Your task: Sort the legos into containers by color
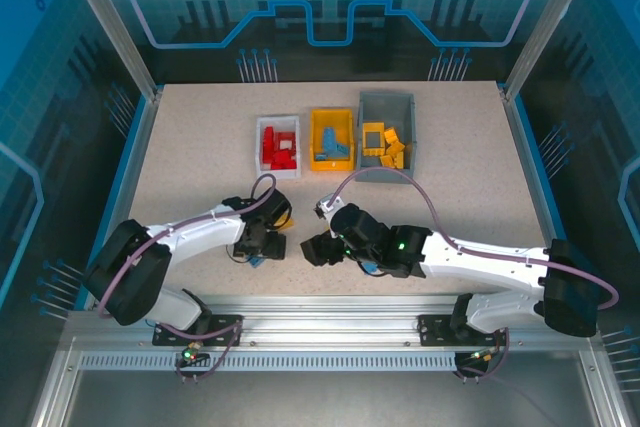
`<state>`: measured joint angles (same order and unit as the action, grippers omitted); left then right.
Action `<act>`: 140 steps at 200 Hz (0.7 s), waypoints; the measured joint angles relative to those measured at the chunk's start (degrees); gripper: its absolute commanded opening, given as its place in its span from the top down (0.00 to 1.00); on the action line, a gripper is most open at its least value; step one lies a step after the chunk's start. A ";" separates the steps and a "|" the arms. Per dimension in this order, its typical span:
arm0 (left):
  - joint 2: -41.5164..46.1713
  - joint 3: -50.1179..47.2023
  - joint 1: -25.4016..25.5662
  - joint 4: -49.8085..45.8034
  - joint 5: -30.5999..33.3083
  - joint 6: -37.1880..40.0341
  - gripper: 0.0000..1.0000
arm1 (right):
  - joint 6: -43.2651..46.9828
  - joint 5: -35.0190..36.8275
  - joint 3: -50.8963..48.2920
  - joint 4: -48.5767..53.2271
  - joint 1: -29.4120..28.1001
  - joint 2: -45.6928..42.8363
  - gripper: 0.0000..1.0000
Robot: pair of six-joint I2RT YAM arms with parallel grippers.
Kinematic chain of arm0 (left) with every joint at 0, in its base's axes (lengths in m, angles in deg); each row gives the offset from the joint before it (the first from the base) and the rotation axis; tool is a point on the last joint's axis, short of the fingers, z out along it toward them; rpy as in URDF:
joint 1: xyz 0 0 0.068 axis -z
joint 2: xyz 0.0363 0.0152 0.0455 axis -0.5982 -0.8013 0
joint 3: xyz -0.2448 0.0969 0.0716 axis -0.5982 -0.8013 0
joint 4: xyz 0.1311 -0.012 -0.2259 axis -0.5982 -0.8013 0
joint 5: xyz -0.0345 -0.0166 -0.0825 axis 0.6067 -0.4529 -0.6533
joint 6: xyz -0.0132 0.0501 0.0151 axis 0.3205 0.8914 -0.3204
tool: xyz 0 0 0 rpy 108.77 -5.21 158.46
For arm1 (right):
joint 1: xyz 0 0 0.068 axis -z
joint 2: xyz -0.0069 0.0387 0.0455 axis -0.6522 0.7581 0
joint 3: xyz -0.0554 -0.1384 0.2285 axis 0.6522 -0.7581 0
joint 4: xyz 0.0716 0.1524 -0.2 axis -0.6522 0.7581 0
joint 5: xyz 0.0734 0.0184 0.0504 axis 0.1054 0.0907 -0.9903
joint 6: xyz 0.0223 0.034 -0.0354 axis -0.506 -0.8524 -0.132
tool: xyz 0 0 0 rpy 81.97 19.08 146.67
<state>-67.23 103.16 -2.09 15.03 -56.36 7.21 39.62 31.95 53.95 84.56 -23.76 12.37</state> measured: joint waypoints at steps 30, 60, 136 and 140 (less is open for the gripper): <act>0.11 -0.81 0.00 0.28 -1.42 -1.40 0.38 | -0.35 0.59 0.00 0.04 0.00 0.00 0.30; 0.28 -0.96 0.02 0.79 -1.60 -2.80 0.59 | -0.90 1.03 0.00 0.04 0.00 0.00 0.31; 2.34 5.09 0.79 -3.04 -1.62 -3.50 0.70 | -0.37 3.91 -4.09 -2.29 -0.02 -8.96 0.32; 2.34 6.86 0.79 -3.65 -1.70 -3.45 0.70 | -0.15 4.72 -4.44 -2.47 0.07 -10.27 0.31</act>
<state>-64.89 110.02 -1.30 11.38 -58.07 3.76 39.47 36.67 49.52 82.09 -23.69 2.10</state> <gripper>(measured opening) 0.340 0.677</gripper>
